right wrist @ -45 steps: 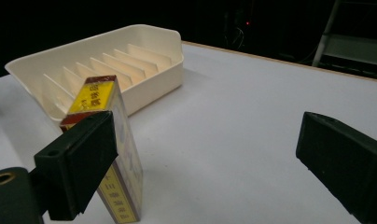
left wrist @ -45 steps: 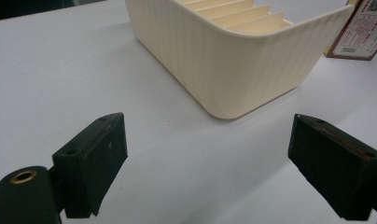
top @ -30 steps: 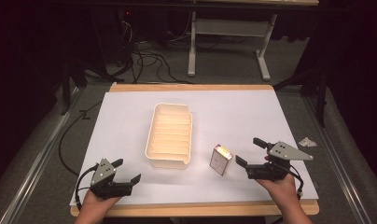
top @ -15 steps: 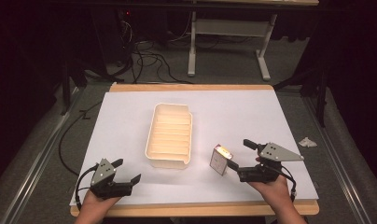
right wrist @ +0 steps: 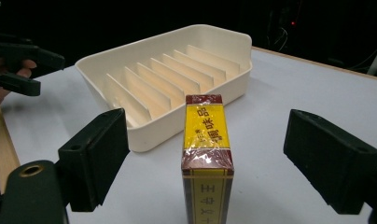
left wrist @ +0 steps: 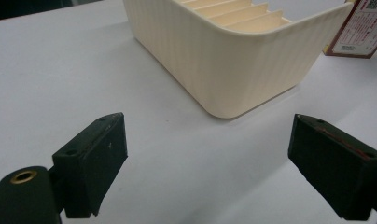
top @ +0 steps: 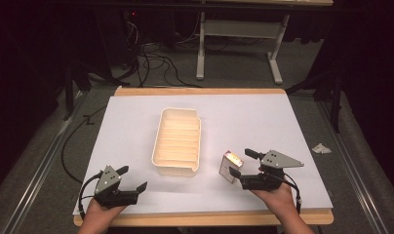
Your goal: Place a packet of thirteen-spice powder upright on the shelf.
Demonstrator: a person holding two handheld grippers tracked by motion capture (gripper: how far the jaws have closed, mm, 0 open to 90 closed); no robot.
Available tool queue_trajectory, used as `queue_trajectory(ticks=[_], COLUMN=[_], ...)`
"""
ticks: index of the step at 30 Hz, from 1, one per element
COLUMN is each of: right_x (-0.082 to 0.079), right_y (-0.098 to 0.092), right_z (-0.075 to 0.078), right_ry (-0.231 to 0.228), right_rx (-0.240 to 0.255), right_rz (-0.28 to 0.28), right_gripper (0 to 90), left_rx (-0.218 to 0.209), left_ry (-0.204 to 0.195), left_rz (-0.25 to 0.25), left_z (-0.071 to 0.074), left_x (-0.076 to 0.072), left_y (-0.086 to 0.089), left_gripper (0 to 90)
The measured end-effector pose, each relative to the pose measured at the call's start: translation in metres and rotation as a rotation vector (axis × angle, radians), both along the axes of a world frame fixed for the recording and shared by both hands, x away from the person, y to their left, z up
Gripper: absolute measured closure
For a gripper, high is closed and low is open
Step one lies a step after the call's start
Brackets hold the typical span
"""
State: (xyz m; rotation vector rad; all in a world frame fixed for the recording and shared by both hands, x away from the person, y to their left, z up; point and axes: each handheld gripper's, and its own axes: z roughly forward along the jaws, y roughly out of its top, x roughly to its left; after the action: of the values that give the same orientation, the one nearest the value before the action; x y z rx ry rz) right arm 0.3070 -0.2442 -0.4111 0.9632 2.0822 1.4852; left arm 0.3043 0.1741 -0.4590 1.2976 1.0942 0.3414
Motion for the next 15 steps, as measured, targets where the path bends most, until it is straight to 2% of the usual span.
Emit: queue_trajectory(ticks=[15], right_x=[0.004], right_y=[0.007], right_z=[-0.015], right_ry=[0.035], right_rx=[-0.044], right_rz=[-0.014], right_gripper=[22.6], left_rx=[0.000], left_ry=[-0.002], left_rz=[0.001], left_z=[0.000], left_x=[0.000], left_y=[0.000], left_gripper=[12.4])
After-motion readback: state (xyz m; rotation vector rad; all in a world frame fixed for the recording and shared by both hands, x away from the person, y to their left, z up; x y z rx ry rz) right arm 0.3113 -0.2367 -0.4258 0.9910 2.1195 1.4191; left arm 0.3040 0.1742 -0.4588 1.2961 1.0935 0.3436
